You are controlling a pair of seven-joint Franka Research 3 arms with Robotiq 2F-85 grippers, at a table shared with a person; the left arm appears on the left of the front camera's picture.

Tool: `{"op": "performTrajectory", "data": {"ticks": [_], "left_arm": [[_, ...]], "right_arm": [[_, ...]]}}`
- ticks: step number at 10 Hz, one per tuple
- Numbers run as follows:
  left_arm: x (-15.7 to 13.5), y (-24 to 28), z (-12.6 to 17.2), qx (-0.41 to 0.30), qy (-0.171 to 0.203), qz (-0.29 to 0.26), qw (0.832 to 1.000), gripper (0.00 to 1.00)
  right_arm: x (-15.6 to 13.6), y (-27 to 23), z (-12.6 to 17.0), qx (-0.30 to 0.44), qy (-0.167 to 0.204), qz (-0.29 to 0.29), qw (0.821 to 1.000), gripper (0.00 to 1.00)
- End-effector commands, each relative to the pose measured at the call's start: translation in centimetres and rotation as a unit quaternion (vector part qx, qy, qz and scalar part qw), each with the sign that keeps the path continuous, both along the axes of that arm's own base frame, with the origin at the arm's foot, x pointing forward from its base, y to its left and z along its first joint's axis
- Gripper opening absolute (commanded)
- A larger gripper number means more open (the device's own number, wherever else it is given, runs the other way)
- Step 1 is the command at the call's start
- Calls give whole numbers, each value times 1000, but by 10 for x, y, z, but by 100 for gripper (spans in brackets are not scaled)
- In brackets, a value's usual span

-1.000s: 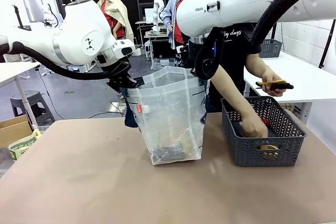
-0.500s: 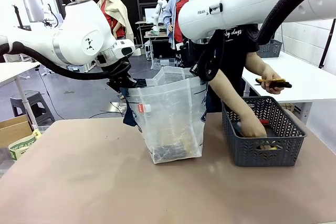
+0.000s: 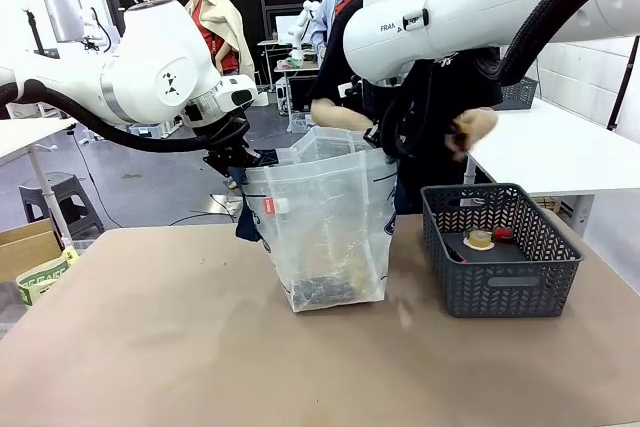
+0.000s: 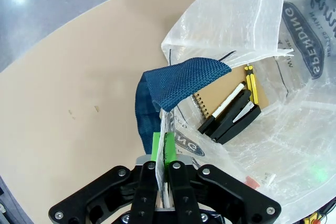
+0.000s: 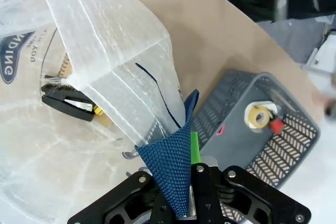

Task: Transfer purchased items from the store into the shopping bag.
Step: Move the Reusable shopping bag to the right side of the table.

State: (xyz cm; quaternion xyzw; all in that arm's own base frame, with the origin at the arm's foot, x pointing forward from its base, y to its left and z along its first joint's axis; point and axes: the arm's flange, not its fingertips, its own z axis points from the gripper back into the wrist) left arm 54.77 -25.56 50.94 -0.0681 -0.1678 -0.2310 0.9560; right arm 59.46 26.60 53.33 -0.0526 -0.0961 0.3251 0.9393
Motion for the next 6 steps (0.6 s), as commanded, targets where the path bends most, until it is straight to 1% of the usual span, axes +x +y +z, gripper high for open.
{"op": "performTrajectory", "data": {"ticks": [1,6], "left_arm": [[1,2,0,0,0,2,1000,0],[1,2,0,0,0,2,1000,0]], "right_arm": [[1,1,2,0,0,3,1000,0],[1,1,2,0,0,3,1000,0]]}}
